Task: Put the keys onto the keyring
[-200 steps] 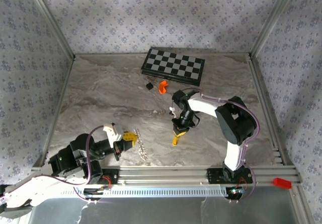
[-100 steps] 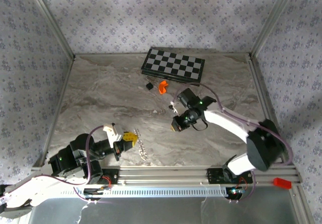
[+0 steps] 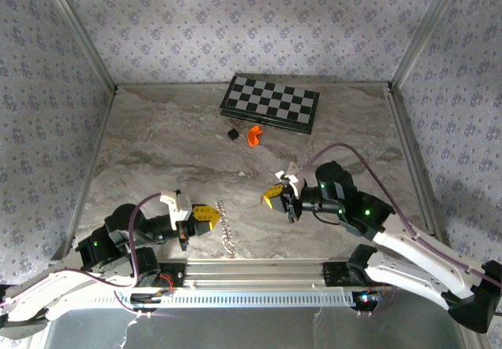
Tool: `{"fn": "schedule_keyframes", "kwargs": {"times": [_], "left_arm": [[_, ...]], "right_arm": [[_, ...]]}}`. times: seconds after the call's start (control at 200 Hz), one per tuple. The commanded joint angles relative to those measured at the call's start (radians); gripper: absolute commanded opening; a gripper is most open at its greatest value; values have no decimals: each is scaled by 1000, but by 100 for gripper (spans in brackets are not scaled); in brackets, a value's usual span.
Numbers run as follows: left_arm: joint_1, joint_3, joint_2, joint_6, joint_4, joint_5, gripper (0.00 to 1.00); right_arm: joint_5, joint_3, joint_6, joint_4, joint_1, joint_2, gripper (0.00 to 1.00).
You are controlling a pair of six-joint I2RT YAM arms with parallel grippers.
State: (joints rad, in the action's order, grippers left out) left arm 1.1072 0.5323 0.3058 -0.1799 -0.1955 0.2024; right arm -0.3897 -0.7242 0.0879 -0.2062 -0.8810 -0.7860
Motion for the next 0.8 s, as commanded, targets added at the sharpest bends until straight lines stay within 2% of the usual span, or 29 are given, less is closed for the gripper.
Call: {"fn": "schedule_keyframes", "kwargs": {"times": [0.0,0.25,0.66,0.795], "left_arm": [[5,61,11,38,97,93,0],[5,92,59,54,129,149,0],[5,122,147,75,195,189,0],[5,123,163,76,201,195,0]], "right_arm": [[3,-1,-50,71,-38,36,0],[3,-115,-72,38,-151,1,0],[182,-133,-101,59,-314,32,0],[203,-139,-114,63,-342,26,0]]}}
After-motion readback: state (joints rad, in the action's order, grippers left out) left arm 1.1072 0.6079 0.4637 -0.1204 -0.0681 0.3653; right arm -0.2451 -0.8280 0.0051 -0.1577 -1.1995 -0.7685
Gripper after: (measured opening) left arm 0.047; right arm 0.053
